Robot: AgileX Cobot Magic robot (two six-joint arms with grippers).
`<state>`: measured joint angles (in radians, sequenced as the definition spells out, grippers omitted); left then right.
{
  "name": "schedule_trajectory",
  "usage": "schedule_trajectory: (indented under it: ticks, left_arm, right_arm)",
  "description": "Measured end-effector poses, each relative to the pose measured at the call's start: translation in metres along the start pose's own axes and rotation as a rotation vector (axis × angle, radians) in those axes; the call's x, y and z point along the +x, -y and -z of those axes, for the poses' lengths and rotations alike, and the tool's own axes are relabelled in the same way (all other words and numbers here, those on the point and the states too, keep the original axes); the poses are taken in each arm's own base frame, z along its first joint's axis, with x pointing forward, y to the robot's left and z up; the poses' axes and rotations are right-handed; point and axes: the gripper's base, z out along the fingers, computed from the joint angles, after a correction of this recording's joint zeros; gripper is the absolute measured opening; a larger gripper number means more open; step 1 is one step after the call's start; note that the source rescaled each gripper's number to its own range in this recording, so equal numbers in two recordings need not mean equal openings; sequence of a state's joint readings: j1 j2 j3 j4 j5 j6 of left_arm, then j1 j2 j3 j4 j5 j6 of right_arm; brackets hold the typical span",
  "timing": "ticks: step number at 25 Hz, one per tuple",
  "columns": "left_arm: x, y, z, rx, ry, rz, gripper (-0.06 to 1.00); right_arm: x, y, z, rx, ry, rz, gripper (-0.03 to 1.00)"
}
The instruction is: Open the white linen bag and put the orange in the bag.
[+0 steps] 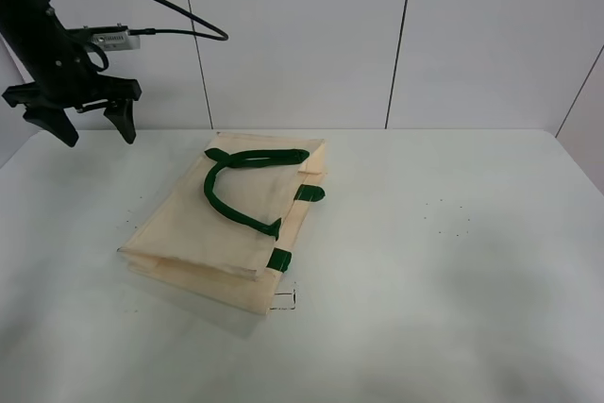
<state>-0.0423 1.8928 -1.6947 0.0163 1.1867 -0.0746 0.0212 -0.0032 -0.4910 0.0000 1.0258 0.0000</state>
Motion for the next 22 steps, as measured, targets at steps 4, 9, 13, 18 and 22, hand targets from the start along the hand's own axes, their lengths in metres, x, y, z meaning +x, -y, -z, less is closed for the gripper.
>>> schedule_trajectory:
  ticks: [4,9,13,18,22]
  left_arm:
    - [0.039,-0.003,0.017,-0.003,-0.02,0.004,0.98]
    - [0.103,-0.008,0.027,-0.007,-0.067,0.006,0.98]
    - [0.162,-0.012,0.027,-0.009,-0.097,0.005,0.98]
    - [0.23,-0.016,0.01,-0.006,-0.074,-0.008,0.98]
    - [0.278,-0.02,-0.004,-0.003,-0.027,-0.042,0.98]
  right_arm:
    - [0.0,0.0,0.0,0.0,0.0,0.0,1.0]
    - [0.0,0.0,0.0,0.0,0.0,0.0,1.0]
    - [0.0,0.0,0.0,0.0,0.0,0.0,1.0]
    - [0.0,0.0,0.0,0.0,0.0,0.0,1.0]
    - [0.0,0.0,0.0,0.0,0.0,0.0,1.0]
